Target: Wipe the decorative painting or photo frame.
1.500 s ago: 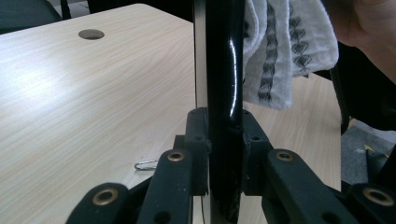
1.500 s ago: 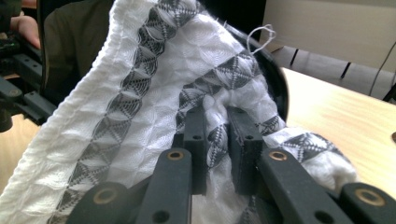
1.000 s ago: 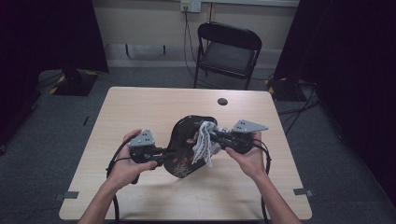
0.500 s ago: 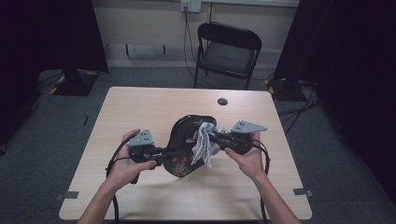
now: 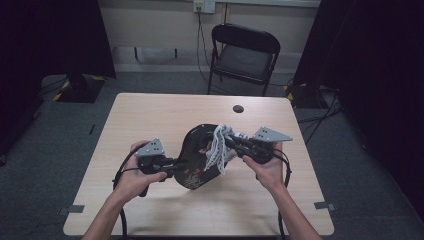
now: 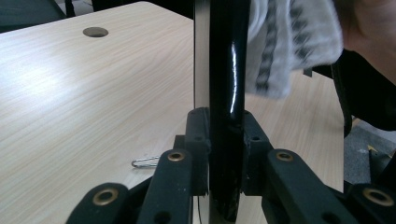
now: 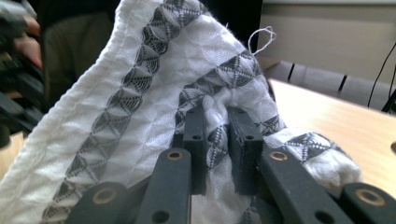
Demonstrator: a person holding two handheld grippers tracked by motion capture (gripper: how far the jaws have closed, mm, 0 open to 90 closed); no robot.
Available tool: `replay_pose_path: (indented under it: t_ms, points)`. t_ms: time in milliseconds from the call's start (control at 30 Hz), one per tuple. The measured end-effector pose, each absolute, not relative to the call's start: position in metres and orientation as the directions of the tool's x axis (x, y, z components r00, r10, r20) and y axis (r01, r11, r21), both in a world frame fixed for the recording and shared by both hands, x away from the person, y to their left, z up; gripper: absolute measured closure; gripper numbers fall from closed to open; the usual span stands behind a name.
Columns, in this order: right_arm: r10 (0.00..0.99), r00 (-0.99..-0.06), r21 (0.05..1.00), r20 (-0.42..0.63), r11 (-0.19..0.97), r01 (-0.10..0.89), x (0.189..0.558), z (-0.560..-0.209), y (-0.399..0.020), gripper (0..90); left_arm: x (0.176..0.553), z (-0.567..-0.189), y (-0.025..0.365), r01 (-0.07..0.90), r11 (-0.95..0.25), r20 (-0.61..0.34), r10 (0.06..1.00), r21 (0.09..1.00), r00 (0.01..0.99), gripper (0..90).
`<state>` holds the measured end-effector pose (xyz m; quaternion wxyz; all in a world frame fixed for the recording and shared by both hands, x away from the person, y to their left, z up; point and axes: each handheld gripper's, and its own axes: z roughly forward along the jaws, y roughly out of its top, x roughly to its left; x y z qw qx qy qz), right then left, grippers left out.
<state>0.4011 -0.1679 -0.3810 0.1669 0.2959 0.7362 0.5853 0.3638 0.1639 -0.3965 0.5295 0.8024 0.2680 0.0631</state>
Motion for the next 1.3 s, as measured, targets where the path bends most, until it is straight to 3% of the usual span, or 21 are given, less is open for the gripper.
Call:
replay_pose_path:
  t_ms: [333, 567, 833, 1067, 1300]
  points:
    - [0.589, -0.802, 0.928, 0.095, 0.240, 0.286, 0.401, -0.407, -0.154, 79.6, 0.364, -0.396, 0.164, 0.366, -0.296, -0.181, 0.504, 0.883, 0.844, 77.2]
    - [0.584, -0.807, 0.947, 0.086, 0.203, 0.248, 0.396, -0.392, -0.154, 79.6, 0.364, -0.396, 0.165, 0.359, -0.300, -0.176, 0.498, 0.884, 0.849, 78.0]
    - [0.545, -0.834, 0.916, 0.088, 0.284, 0.283, 0.394, -0.415, -0.141, 79.7, 0.364, -0.396, 0.166, 0.365, -0.295, -0.179, 0.507, 0.883, 0.843, 77.8]
    - [0.582, -0.810, 0.943, 0.068, 0.228, 0.243, 0.391, -0.399, -0.146, 79.5, 0.363, -0.396, 0.164, 0.354, -0.304, -0.167, 0.502, 0.884, 0.849, 77.9]
    - [0.533, -0.843, 0.910, 0.070, 0.313, 0.273, 0.391, -0.418, -0.135, 79.6, 0.364, -0.396, 0.166, 0.364, -0.295, -0.177, 0.509, 0.884, 0.842, 77.9]
